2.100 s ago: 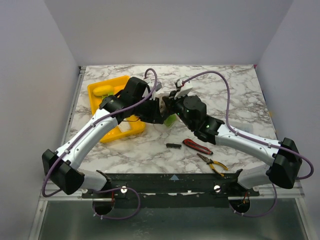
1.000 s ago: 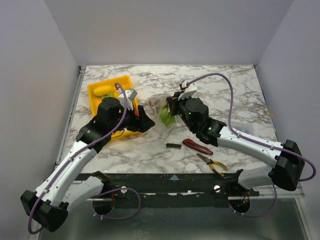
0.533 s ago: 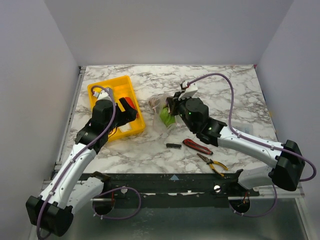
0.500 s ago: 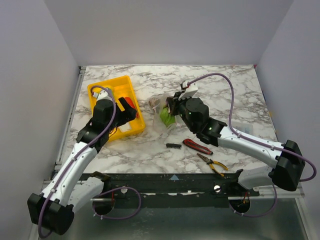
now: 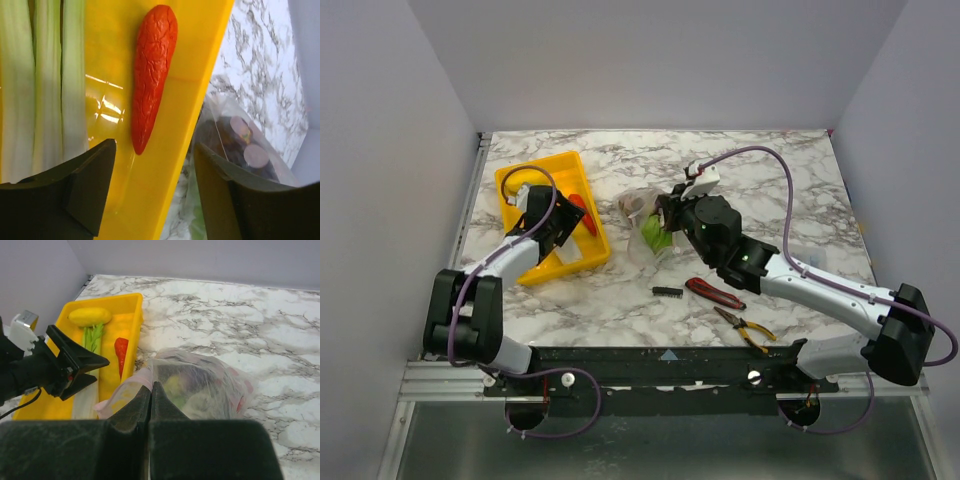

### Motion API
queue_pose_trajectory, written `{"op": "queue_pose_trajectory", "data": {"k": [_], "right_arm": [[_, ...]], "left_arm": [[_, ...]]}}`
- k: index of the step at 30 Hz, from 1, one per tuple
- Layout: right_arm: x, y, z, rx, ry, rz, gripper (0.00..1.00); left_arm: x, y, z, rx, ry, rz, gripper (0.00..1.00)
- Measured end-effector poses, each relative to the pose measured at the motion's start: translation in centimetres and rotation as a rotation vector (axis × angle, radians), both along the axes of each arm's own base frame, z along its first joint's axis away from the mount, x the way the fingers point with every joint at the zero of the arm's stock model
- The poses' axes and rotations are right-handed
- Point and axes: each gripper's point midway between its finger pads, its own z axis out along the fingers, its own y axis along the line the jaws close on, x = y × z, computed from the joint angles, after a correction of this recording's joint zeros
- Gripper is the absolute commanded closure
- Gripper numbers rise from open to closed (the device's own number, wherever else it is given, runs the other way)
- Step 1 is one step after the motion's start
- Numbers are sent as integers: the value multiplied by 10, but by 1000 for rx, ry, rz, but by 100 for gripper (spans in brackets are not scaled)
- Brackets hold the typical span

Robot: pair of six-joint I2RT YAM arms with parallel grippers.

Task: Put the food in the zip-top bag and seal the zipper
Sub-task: Move the bin to the center of the board.

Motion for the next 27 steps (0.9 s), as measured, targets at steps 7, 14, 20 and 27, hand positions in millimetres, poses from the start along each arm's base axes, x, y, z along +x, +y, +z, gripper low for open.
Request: {"op": "queue_pose_trajectory", "data": {"k": [7, 14, 20, 27], "right_arm": [[0, -3, 0, -3, -1, -12, 100], [1, -6, 2, -7, -7, -22, 100], [1, -6, 3, -7, -8, -24, 100], [2, -5, 0, -11, -5, -24, 100]], "left_arm": [[30, 0, -27, -84, 29, 83, 52], [60, -4, -26, -119, 81, 133, 48], [53, 0, -34, -133, 153, 194, 44], [48, -1, -41, -152, 175, 247, 43]]}}
